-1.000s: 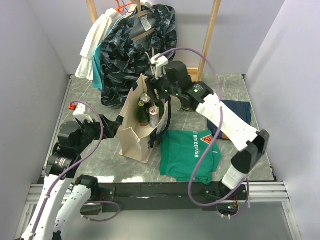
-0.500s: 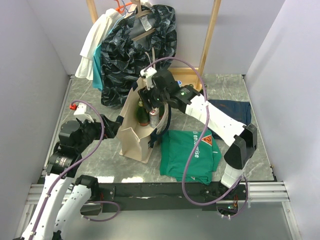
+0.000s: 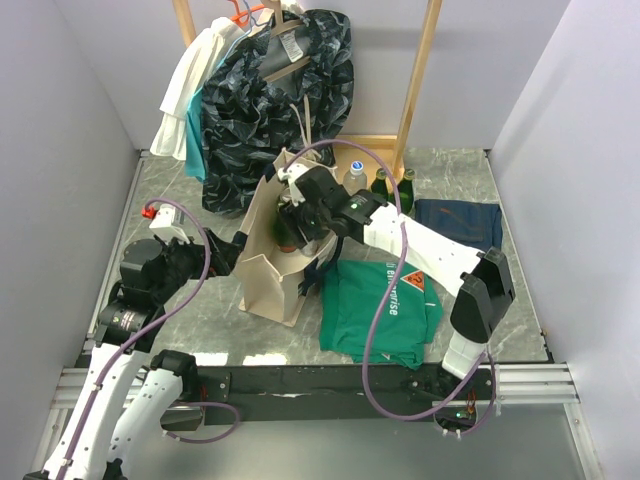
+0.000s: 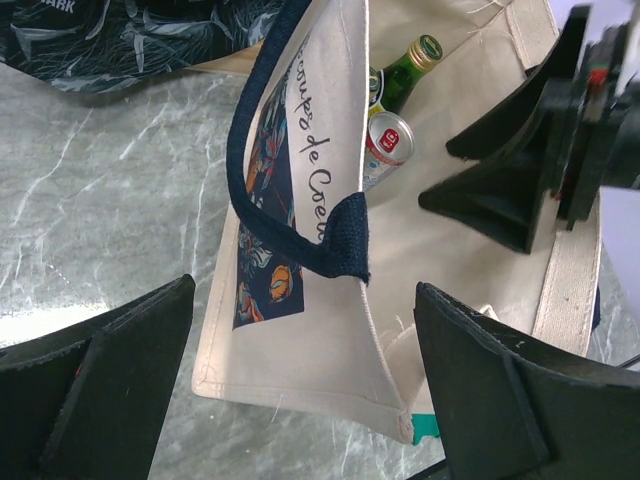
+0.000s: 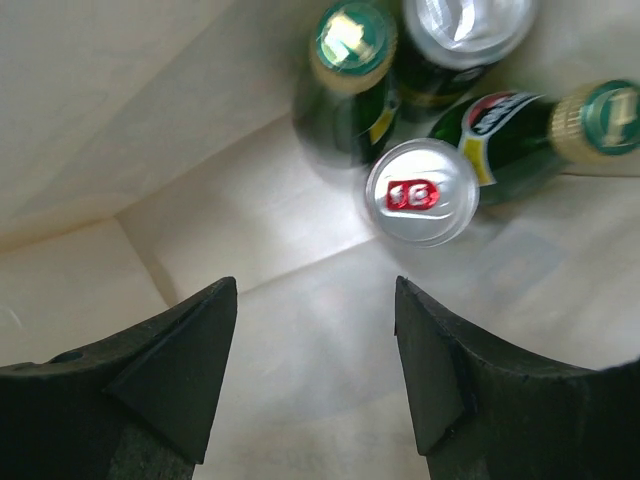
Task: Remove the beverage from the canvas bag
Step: Take out the drink from the canvas bag.
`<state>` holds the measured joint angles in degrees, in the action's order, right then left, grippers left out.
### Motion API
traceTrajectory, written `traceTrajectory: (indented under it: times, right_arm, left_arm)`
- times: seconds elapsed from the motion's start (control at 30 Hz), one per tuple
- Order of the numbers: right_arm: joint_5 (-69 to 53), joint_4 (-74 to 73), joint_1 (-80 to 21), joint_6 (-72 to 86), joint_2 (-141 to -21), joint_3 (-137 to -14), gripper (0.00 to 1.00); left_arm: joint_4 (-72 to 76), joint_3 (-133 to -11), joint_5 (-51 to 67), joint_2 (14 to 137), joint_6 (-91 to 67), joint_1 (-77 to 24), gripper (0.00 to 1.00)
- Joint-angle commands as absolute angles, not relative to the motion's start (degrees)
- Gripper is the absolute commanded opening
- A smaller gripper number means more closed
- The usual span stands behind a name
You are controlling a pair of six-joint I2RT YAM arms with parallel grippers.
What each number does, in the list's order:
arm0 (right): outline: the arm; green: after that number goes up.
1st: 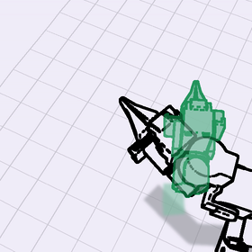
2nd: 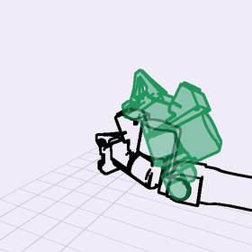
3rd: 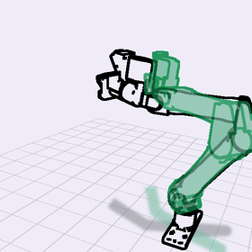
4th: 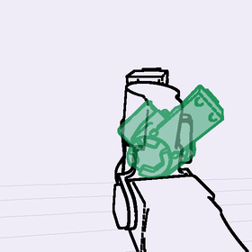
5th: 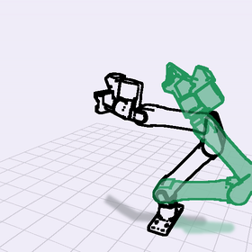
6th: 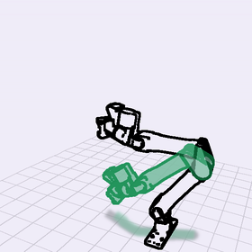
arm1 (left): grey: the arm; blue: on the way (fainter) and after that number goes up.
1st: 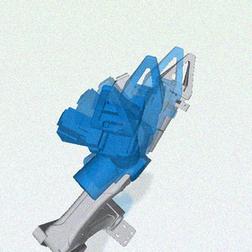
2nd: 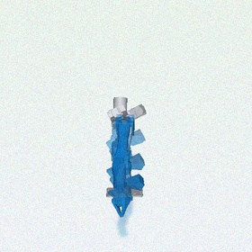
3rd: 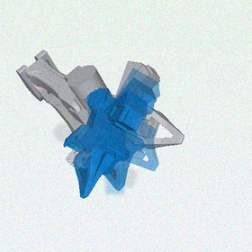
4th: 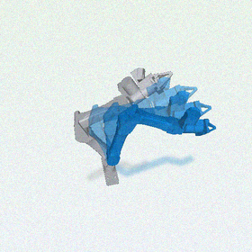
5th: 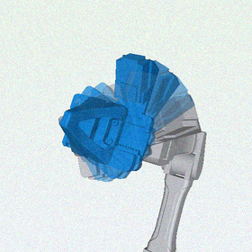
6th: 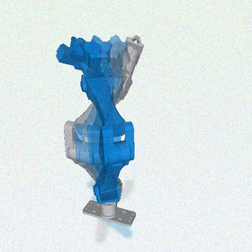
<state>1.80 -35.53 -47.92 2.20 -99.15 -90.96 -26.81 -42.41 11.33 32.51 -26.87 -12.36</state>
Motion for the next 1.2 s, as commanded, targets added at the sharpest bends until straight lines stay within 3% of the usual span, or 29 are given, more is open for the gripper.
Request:
traceTrajectory:
  times: [0.0,0.33,1.17]
  right_arm:
    - [5.89,-33.57,-47.9,3.69,-99.14,-97.72,0.71]
    - [4.4,-34.54,-47.9,3.34,-108.19,-109.33,0.75]
    - [2.29,-29.97,-45.97,3.87,-113.2,-110.39,0.7]
  left_arm:
    - [-24.35,-42.45,12.48,32.61,-27.25,-12.39,0.96]
    - [-24.52,-42.45,12.04,32.61,-27.33,-12.39,0.96]
    - [-24.87,-42.54,11.43,32.96,-27.42,-12.39,0.97]
